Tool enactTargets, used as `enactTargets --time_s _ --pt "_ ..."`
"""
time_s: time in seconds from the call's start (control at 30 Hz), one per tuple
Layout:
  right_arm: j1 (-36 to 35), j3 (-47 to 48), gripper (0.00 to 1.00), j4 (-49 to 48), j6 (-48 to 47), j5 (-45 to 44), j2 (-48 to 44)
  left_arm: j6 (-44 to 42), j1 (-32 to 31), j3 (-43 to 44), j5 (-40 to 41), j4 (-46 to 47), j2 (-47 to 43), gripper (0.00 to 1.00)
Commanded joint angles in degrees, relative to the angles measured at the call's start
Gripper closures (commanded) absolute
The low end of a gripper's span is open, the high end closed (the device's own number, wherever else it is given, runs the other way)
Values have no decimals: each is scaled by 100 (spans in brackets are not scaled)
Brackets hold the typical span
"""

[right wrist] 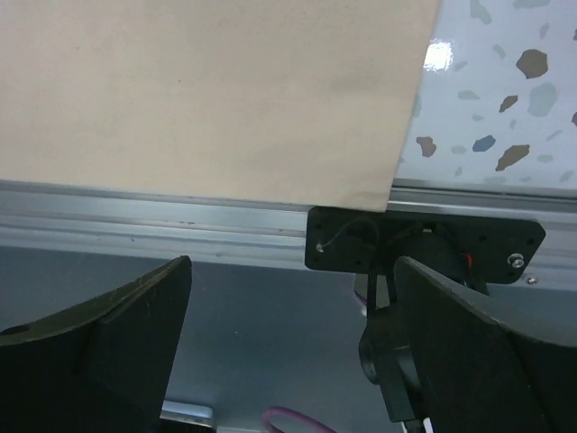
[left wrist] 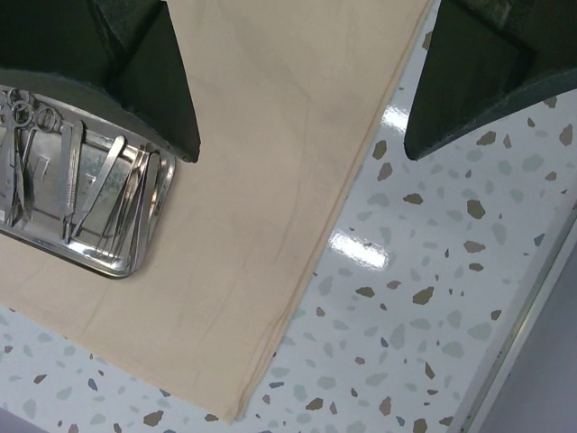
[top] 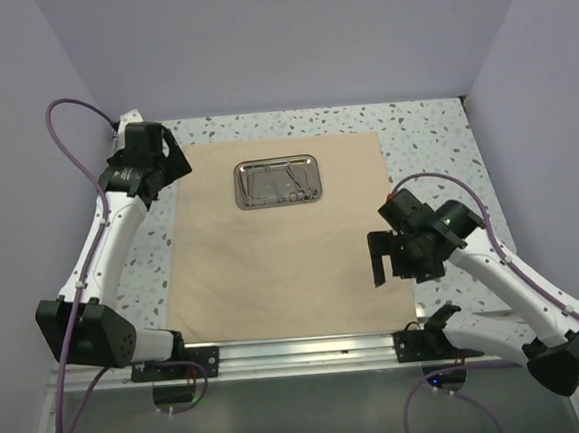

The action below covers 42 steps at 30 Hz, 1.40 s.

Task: Open and lay out the surgical kit
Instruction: Open the surgical kit at the center of the board, then pick up the medical item from the container.

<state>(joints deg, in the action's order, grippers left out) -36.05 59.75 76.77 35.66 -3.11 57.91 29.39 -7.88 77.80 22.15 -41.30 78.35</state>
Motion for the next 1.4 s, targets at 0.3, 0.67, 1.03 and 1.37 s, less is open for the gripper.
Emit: enactTargets --time_s 0.3,0.67,1.03,1.37 --pt "72 3585 2 -821 -708 -471 4002 -601 6 665 -1415 482 1401 2" --pt "537 9357 58 -467 -1149 -331 8579 -461 -3 518 -1714 438 1456 6" --pt "696 8922 57 -1323 -1193 -190 9062 -355 -3 -230 -1846 544 1077 7" --pt "635 8967 54 -1578 -1087 -154 9414 -478 -3 -248 -1916 491 1086 7"
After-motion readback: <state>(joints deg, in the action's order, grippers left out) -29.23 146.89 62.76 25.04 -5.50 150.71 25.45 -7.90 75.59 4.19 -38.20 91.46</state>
